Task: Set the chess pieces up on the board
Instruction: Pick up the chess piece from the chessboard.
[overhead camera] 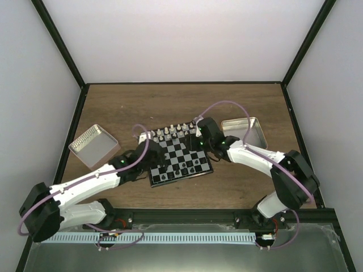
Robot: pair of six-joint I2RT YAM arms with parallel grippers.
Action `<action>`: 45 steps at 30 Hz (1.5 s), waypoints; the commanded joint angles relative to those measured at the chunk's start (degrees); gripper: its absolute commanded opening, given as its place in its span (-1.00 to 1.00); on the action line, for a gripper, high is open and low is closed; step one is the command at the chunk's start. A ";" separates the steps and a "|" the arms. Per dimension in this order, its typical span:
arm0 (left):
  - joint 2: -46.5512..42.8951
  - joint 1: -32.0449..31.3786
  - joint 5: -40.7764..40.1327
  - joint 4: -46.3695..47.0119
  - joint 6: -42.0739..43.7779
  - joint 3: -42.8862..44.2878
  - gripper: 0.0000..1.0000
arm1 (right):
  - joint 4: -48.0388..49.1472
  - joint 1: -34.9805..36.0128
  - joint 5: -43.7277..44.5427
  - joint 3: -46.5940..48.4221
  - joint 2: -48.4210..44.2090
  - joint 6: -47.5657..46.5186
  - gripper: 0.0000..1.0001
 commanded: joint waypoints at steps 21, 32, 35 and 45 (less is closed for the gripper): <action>-13.66 16.10 8.98 2.75 1.31 -12.04 0.16 | -10.69 6.78 13.61 25.99 25.40 7.47 -0.15; -14.29 16.96 9.95 3.09 1.43 -13.09 0.16 | -10.07 7.43 18.53 28.05 28.76 10.40 -0.23; -14.42 17.01 10.03 3.17 0.97 -13.59 0.15 | -9.34 7.43 17.85 27.94 28.92 10.71 -0.24; -14.99 17.10 10.57 3.69 0.53 -14.62 0.15 | -8.96 7.43 17.48 29.35 30.40 11.53 -0.23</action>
